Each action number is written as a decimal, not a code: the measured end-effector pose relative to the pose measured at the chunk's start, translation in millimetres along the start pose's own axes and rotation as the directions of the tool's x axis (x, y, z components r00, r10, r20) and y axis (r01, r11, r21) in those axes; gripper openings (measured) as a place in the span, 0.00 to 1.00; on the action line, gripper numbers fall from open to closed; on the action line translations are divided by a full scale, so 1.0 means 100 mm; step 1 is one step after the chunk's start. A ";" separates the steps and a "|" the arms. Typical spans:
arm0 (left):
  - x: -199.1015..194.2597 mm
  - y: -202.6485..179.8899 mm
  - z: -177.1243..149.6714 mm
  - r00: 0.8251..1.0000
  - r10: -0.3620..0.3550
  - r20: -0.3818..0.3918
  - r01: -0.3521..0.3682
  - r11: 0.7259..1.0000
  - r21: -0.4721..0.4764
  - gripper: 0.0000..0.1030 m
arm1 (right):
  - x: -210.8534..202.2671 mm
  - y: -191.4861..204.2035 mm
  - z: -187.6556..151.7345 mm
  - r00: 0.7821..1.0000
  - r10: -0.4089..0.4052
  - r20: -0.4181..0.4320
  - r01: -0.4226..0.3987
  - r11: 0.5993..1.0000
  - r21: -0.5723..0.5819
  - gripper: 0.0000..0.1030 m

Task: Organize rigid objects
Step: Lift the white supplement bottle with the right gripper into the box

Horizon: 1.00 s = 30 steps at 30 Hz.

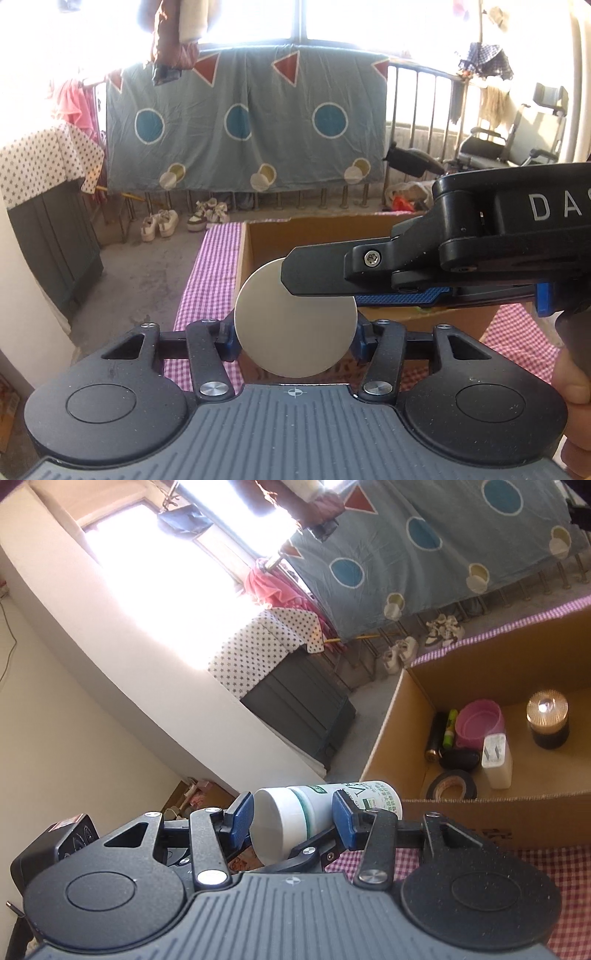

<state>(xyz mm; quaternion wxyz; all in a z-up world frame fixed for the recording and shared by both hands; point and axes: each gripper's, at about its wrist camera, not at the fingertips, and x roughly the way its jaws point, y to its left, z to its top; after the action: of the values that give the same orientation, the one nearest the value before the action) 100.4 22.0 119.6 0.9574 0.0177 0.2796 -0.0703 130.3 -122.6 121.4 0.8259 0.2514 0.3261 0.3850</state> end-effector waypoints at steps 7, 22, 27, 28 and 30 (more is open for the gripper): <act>0.22 -0.31 0.44 0.991 -0.125 0.046 0.122 0.991 0.060 0.52 | -0.41 -0.04 0.39 0.989 -0.067 0.132 0.075 0.996 -0.057 0.49; 1.53 -0.79 0.22 0.932 -0.248 -0.266 0.262 0.965 0.019 0.52 | -0.08 -1.50 0.50 0.976 -0.213 0.039 0.204 0.964 0.171 0.49; 1.67 -0.83 0.11 0.908 -0.251 -0.334 0.271 0.962 0.014 0.52 | -0.01 -1.71 0.43 0.974 -0.228 0.002 0.223 0.955 0.197 0.49; 1.70 -0.86 0.11 0.904 -0.249 -0.348 0.273 0.962 0.018 0.52 | 0.00 -1.73 0.43 0.973 -0.231 -0.004 0.227 0.954 0.198 0.49; 1.76 -0.91 0.10 0.897 -0.245 -0.369 0.273 0.962 0.025 0.52 | 0.02 -1.76 0.42 0.970 -0.242 -0.013 0.240 0.951 0.196 0.49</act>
<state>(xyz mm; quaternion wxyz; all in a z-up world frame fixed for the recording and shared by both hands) 239.2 -90.8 34.0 0.8701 0.0292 0.4482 -0.2030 244.7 -229.4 31.5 0.8398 0.2920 0.3860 0.2461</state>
